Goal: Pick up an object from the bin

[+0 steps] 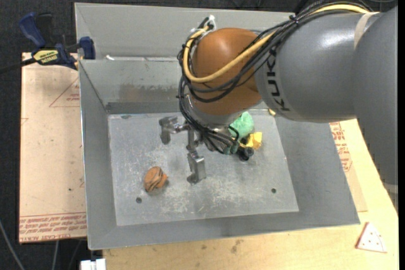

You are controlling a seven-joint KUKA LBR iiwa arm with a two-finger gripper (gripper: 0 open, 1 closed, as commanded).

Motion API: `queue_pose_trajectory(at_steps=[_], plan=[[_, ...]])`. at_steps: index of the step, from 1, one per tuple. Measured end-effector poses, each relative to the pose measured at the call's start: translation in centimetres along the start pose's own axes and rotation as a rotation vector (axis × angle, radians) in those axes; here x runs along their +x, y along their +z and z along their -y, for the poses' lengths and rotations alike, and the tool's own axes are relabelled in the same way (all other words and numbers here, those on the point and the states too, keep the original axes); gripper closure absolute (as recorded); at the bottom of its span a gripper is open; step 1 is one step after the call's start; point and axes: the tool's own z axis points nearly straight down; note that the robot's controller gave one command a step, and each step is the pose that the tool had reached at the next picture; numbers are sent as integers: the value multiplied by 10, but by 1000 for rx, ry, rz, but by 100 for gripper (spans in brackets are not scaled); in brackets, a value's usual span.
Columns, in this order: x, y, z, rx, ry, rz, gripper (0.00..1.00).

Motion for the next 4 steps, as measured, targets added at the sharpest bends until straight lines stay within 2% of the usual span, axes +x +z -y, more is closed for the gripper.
queue_pose_trajectory(at_steps=[1,2,3,4], plan=[[3,26,-17,-1,13,-1,0],[-2,42,-25,-1,-215,0,0],[-7,63,-29,0,-370,0,0],[-6,68,-32,-2,-314,-2,0]])
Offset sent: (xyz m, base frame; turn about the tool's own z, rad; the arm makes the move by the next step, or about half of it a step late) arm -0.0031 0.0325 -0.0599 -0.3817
